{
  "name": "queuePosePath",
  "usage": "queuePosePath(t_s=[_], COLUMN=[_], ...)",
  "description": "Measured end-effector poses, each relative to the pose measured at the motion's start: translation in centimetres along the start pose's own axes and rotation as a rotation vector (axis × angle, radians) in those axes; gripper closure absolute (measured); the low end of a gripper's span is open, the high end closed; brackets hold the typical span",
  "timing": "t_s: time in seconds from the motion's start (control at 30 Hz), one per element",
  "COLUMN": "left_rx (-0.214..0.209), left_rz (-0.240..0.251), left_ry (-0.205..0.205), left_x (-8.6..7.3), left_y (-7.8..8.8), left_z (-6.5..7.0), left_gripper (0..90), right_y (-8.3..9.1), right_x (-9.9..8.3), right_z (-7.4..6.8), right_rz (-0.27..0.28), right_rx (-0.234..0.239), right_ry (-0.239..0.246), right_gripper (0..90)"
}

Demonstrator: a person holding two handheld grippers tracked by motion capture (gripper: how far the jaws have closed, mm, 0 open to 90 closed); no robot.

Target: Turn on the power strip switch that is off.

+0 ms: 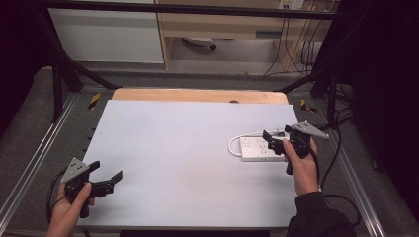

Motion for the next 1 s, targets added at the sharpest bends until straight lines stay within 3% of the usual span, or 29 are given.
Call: queuePosePath(t_s=[0.57, 0.83, 1.0], left_rx=[-0.001, 0.000, -0.001], left_rz=[0.005, 0.008, 0.008], left_ry=[0.008, 0.008, 0.008], left_x=[0.0, 0.1, 0.1], left_y=[0.1, 0.1, 0.1], left_z=[-0.1, -0.2, -0.1], left_gripper=[5.9, 5.9, 5.9], right_y=[3.5, 4.7, 5.3], right_x=[-2.1, -4.2, -6.3], right_z=[-1.3, -2.1, -2.6], right_rz=[0.037, 0.025, 0.002], right_rx=[0.004, 0.004, 0.004], right_ry=[0.045, 0.063, 0.044], right_gripper=[7.0, 6.8, 6.6])
Point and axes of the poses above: each handheld gripper's, and its own axes: y roughly backward along the jaws, x roughly out of its top, z roughly to its right, the point moved 2 cm from there along -y, roughly forward along the jaws, and after that the axes turned 15 degrees about y, right-handed, at the moved point
